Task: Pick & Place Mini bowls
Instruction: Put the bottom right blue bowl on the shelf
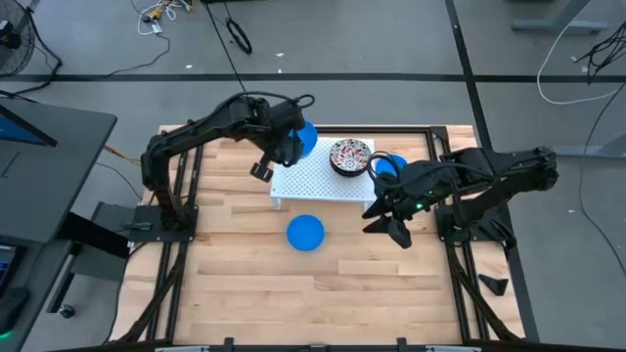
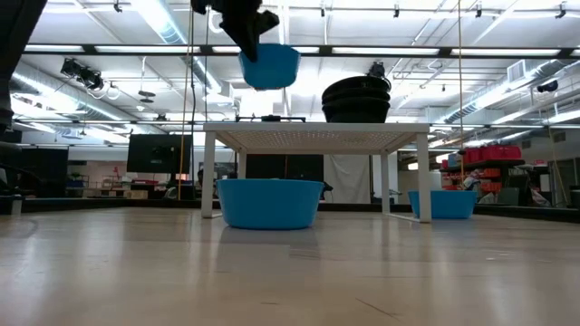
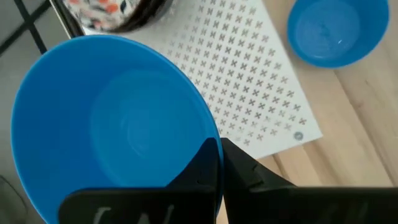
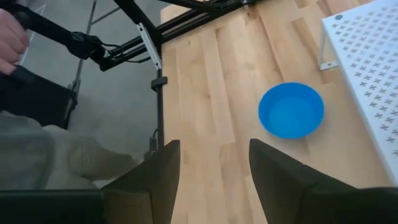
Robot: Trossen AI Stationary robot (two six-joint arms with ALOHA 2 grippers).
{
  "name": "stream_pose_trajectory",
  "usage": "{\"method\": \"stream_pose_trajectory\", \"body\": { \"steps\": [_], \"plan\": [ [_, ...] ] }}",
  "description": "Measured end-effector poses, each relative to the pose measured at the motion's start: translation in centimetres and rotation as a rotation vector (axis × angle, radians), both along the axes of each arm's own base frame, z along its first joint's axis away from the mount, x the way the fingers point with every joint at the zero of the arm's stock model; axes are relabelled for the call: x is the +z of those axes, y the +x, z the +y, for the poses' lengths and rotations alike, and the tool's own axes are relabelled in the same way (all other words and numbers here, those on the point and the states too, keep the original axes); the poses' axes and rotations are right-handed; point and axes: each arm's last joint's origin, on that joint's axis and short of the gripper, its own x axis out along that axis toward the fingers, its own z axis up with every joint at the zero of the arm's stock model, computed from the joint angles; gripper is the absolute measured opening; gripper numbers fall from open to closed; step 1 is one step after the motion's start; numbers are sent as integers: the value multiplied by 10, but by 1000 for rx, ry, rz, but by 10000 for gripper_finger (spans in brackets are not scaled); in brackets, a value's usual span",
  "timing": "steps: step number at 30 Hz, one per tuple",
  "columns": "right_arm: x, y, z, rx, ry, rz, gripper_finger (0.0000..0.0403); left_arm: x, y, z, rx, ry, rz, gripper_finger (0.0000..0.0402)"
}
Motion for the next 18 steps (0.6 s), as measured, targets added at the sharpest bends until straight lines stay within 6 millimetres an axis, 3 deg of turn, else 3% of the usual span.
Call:
{"method": "stream_pose_trajectory", "body": {
  "steps": [8,18],
  "plan": [
    [0,0,2,5,4,-2,191,-27,13,13,52,-34,38,4],
    [-1,-1,2,10,-5,9,191,-74,27,7,88,-67,61,4]
  ]
}}
